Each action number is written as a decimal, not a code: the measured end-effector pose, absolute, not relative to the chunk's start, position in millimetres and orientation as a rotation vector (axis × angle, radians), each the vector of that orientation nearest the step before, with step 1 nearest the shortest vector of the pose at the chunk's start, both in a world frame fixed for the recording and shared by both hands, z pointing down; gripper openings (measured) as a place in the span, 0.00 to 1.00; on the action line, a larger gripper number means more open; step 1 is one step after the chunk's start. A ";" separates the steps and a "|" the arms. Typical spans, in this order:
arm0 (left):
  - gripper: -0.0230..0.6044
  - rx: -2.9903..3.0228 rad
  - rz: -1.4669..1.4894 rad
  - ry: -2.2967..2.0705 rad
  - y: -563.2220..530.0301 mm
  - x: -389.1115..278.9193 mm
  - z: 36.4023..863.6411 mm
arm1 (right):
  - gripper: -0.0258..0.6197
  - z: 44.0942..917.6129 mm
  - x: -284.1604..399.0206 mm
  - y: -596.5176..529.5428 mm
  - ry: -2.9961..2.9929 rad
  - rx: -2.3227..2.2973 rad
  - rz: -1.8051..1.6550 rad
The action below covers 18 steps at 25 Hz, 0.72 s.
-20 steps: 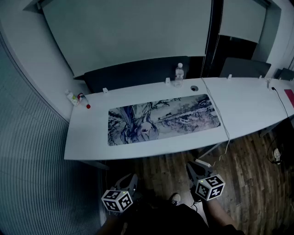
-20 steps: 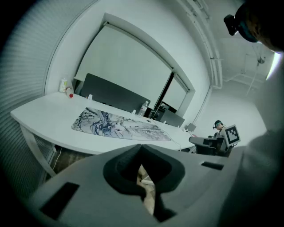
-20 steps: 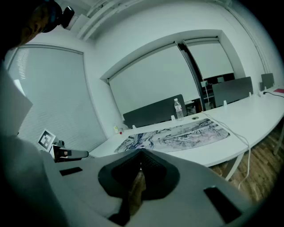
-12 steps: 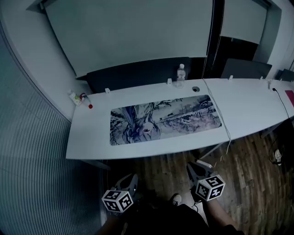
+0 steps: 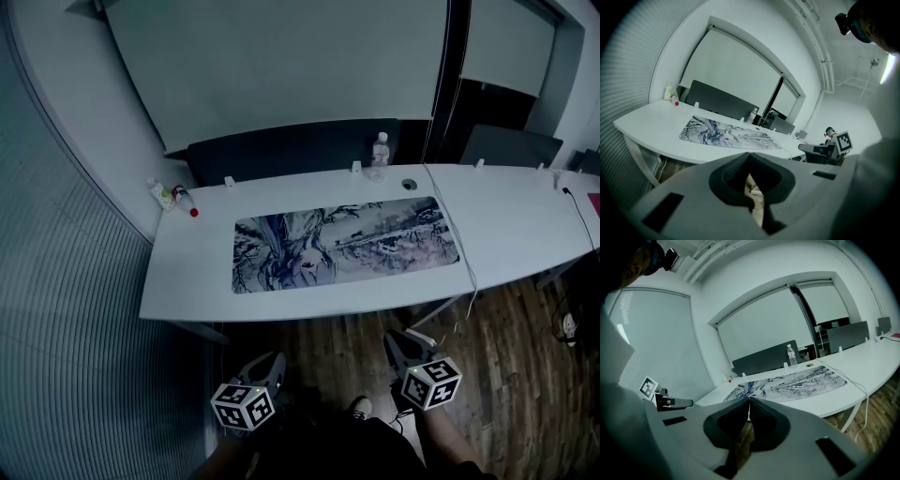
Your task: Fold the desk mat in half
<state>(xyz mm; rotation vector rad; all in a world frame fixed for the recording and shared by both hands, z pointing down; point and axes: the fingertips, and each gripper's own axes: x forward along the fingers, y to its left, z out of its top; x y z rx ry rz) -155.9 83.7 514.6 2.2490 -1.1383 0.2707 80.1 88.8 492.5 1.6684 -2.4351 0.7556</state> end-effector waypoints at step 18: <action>0.05 2.212 0.244 -1.171 66.5 -198.5 527.4 | 0.08 497.2 14.7 45.0 -2.480 1.545 0.728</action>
